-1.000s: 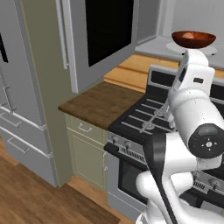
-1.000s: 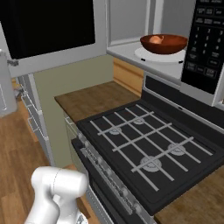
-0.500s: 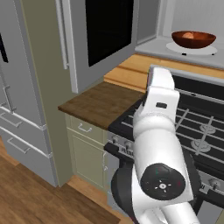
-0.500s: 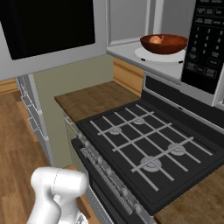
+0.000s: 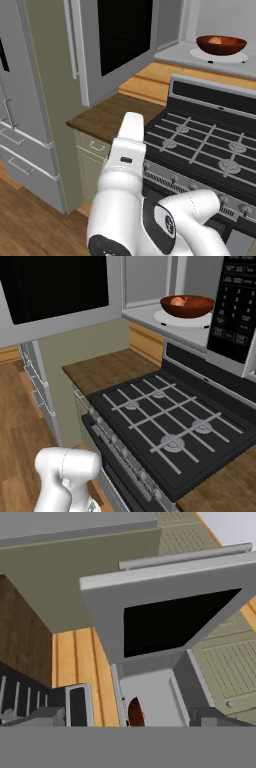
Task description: Pick the onion from the sink and place it in the bowl. Then pick the bowl and place it in the microwave. Then close the microwave door and press the start button.
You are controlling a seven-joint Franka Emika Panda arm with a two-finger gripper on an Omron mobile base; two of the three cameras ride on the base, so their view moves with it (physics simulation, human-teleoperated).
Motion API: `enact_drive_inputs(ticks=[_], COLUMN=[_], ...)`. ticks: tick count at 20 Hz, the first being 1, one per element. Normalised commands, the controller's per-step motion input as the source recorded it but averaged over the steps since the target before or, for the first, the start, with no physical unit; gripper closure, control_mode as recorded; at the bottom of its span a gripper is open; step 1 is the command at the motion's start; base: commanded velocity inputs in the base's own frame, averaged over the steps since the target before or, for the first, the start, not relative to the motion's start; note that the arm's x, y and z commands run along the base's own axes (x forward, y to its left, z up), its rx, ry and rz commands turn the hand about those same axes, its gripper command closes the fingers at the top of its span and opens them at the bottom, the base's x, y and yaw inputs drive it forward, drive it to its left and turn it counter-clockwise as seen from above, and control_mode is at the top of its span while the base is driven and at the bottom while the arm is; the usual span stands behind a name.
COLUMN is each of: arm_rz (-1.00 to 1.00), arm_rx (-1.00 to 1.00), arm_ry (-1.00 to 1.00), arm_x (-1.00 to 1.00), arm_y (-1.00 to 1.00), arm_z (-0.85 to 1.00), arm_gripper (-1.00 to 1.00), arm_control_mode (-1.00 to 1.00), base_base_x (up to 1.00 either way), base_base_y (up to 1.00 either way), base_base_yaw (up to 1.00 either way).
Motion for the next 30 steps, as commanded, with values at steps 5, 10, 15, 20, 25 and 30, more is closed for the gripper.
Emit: enact_drive_inputs(ticks=[5,10,15,20,25,30], arm_rz=[-0.07,-0.02,-0.07,-0.12,-0.11,-0.12], arm_rx=[-0.01,0.0,0.0,0.0,0.0,0.0], arm_ry=[-0.04,-0.09,-0.1,-0.07,-0.03,0.0], arm_x=[0.79,0.81,0.5,0.43,0.5,0.65], arm_y=[0.63,0.39,0.52,0.62,0.35,0.01], arm_z=[-0.35,-0.44,-0.42,-0.29,-0.05,0.0], arm_gripper=[-1.0,-1.0,-1.0,-1.0,-1.0,-1.0], arm_control_mode=[-1.0,-1.0,-1.0,-1.0,-1.0,-1.0], base_base_x=[0.0,0.0,0.0,0.0,0.0,0.0], base_base_y=[0.0,0.0,0.0,0.0,0.0,0.0], base_base_yaw=[0.0,0.0,0.0,0.0,0.0,0.0])
